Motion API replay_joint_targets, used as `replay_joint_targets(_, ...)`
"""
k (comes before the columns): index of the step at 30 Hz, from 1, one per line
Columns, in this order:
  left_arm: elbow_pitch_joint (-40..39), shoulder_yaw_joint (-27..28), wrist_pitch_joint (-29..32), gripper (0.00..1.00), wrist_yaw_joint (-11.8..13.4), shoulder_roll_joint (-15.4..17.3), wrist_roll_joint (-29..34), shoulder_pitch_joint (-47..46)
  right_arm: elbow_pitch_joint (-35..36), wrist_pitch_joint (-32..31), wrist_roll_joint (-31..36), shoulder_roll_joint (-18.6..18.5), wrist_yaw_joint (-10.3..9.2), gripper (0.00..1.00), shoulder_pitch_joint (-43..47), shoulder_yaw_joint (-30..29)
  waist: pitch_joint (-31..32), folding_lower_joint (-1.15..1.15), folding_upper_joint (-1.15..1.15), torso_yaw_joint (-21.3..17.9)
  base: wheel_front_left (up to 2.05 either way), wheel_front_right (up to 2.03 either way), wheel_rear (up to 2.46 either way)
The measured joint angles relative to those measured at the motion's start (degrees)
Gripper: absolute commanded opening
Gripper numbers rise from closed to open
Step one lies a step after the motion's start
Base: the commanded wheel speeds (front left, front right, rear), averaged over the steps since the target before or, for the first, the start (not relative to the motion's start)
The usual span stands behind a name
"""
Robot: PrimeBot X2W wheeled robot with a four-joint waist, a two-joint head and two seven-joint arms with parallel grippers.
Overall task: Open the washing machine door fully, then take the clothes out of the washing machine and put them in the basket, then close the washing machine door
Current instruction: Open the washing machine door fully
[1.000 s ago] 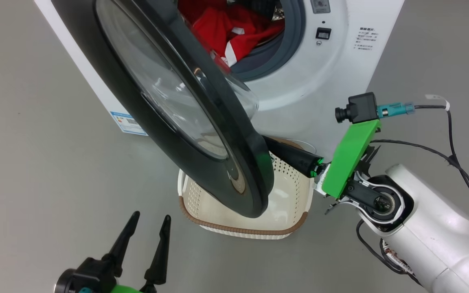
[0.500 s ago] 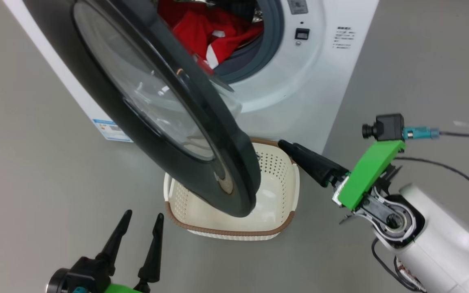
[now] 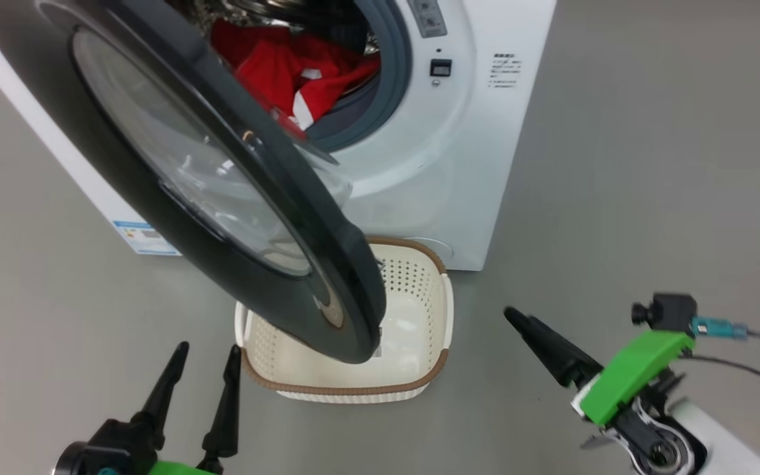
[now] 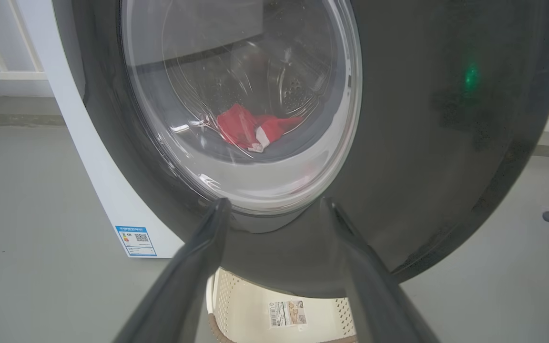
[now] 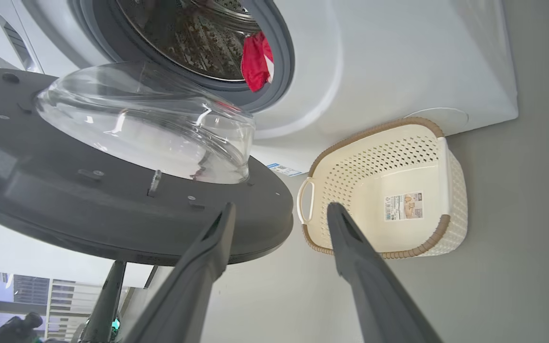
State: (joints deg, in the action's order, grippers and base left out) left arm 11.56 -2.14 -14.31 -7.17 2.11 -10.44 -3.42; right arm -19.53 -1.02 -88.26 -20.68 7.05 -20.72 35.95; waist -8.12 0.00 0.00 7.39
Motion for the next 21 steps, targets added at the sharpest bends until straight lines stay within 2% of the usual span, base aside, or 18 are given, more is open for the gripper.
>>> replay_joint_targets(14,0.15,1.49,0.00,1.00,0.00,0.08,-0.02,2.38,-1.52,12.95,4.12,-1.82,0.00,1.00,6.28,0.02,1.05,0.00,0.00,-3.47,0.00,0.00,0.00)
replay_joint_targets(19,0.18,1.48,0.00,1.00,0.00,0.08,-0.05,2.38,-2.94,15.22,11.22,-2.81,0.00,1.00,7.75,-1.27,0.83,0.00,0.00,-3.69,0.00,0.00,0.00)
replay_joint_targets(21,0.19,1.51,0.01,1.00,0.00,0.10,-0.11,2.39,-3.99,15.24,19.56,-2.20,0.00,1.00,8.83,-6.34,0.67,0.00,0.00,-3.79,0.00,0.00,0.00)
